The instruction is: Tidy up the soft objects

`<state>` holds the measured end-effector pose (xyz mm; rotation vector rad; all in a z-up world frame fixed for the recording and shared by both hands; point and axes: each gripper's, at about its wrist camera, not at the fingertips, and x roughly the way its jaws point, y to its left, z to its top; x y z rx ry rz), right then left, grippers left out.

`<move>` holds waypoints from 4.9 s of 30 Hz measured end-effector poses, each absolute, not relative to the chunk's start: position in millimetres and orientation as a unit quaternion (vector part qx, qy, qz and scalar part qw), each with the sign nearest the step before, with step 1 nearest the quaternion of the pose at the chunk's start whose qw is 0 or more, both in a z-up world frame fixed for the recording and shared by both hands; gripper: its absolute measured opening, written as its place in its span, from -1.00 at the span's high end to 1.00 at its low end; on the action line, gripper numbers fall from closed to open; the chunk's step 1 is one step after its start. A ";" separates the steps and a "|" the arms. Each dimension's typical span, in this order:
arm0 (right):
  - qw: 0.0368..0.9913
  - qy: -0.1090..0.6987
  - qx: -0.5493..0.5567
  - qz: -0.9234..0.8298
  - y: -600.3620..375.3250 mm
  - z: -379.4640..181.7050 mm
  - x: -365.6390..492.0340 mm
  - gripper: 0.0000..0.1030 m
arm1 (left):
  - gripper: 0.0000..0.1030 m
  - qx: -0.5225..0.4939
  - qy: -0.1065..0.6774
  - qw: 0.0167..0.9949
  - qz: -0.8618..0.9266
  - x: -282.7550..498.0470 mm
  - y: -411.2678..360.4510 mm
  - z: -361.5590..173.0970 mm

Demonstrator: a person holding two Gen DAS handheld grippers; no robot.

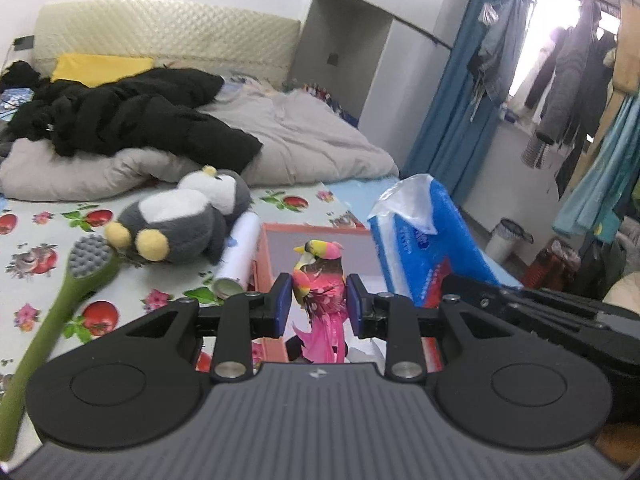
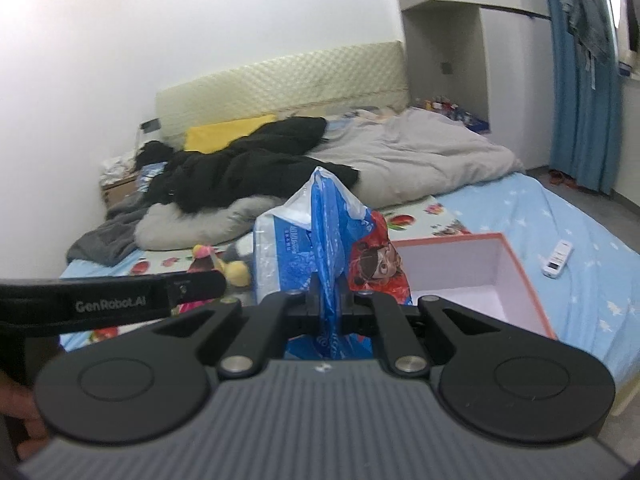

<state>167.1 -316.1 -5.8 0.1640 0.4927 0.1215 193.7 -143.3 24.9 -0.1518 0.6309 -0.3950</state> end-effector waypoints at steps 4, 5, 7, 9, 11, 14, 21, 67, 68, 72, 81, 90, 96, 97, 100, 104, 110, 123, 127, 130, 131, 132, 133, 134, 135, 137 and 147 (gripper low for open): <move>0.959 0.265 0.092 0.046 -333.9 -21.3 184.3 0.84 | 0.34 -0.068 0.332 0.919 -0.201 220.6 -167.0 7.3; 0.957 0.272 0.094 0.043 -338.2 -26.0 188.0 0.84 | 0.34 -0.065 0.338 0.917 -0.203 227.6 -173.6 2.5; 0.952 0.288 0.101 0.036 -348.6 -37.8 198.4 0.84 | 0.34 -0.061 0.353 0.911 -0.205 243.2 -184.2 -8.9; 0.947 0.302 0.108 0.032 -356.9 -48.0 206.8 0.84 | 0.34 -0.056 0.370 0.903 -0.211 259.5 -196.8 -21.9; 0.941 0.317 0.112 0.023 -367.6 -61.4 218.2 0.84 | 0.34 -0.051 0.384 0.897 -0.214 275.9 -207.6 -35.6; 0.932 0.341 0.122 0.012 -380.8 -79.7 232.1 0.83 | 0.34 -0.041 0.405 0.887 -0.219 297.9 -225.1 -54.4; 0.913 0.385 0.136 -0.002 -401.2 -118.9 263.3 0.82 | 0.34 -0.019 0.446 0.866 -0.227 344.5 -255.6 -100.4; 0.966 0.241 0.090 0.002 -340.5 37.2 132.4 0.20 | 0.06 -0.029 0.309 0.921 -0.238 178.7 -162.0 71.1; 0.967 0.241 0.086 0.003 -337.8 37.0 128.6 0.20 | 0.06 -0.028 0.307 0.922 -0.235 172.1 -158.8 72.2; 0.966 0.242 0.086 0.007 -328.3 33.8 108.6 0.20 | 0.06 -0.034 0.305 0.925 -0.224 147.7 -146.4 72.4; 0.958 0.272 0.095 0.004 -317.7 3.4 80.4 0.20 | 0.06 -0.041 0.321 0.924 -0.202 116.1 -130.3 50.4; 0.952 0.290 0.094 -0.007 -320.9 -30.2 65.6 0.20 | 0.06 -0.034 0.342 0.921 -0.184 103.0 -132.6 12.7; 0.949 0.300 0.097 -0.013 -327.2 -34.9 62.1 0.20 | 0.06 -0.030 0.354 0.918 -0.178 103.9 -135.5 -4.0; 0.948 0.301 0.097 -0.015 -328.1 -35.3 61.8 0.20 | 0.06 -0.030 0.355 0.918 -0.176 104.1 -136.0 -5.9; 0.947 0.305 0.099 -0.018 -330.3 -35.9 62.1 0.20 | 0.06 -0.030 0.357 0.917 -0.176 104.8 -136.9 -8.7; 0.948 0.304 0.094 -0.020 -331.7 -36.2 62.1 0.20 | 0.06 -0.029 0.355 0.918 -0.174 106.3 -136.2 -7.5; 0.947 0.307 0.091 -0.020 -329.8 -36.6 62.2 0.20 | 0.06 -0.028 0.355 0.918 -0.174 105.9 -136.1 -7.0; 0.948 0.306 0.088 -0.021 -330.2 -36.5 64.3 0.20 | -0.07 -0.025 0.356 0.918 -0.174 104.7 -135.6 -7.6; 0.947 0.307 0.090 -0.022 -332.8 -36.3 66.2 0.20 | -0.38 -0.027 0.353 0.920 -0.169 106.0 -133.4 -7.0; 0.948 0.305 0.088 -0.026 -337.1 -36.5 66.9 -0.48 | -0.69 -0.025 0.349 0.923 -0.162 106.7 -131.8 -5.6; 0.948 0.303 0.088 -0.029 -338.7 -36.3 66.7 -0.78 | -0.77 -0.025 0.348 0.923 -0.162 107.2 -131.3 -5.3; 0.949 0.301 0.085 -0.032 -339.9 -36.0 66.8 -0.78 | -0.81 -0.025 0.347 0.923 -0.163 107.3 -130.9 -4.7; 0.949 0.302 0.082 -0.036 -341.4 -36.1 67.6 -0.78 | -0.88 -0.028 0.347 0.923 -0.164 107.8 -130.3 -4.3; 0.949 0.304 0.079 -0.038 -342.4 -36.1 68.2 -0.78 | -0.92 -0.032 0.348 0.923 -0.164 108.7 -129.3 -4.3; 0.948 0.304 0.078 -0.042 -343.5 -36.1 68.6 -0.78 | -0.93 -0.034 0.348 0.923 -0.164 108.8 -129.1 -4.2; 0.949 0.302 0.075 -0.045 -344.5 -36.3 68.0 -0.78 | -0.95 -0.031 0.348 0.923 -0.161 109.5 -129.5 -4.6; 0.949 0.305 0.074 -0.037 -342.3 -35.6 69.1 -0.78 | -1.00 -0.022 0.357 0.922 -0.150 109.4 -132.3 -6.4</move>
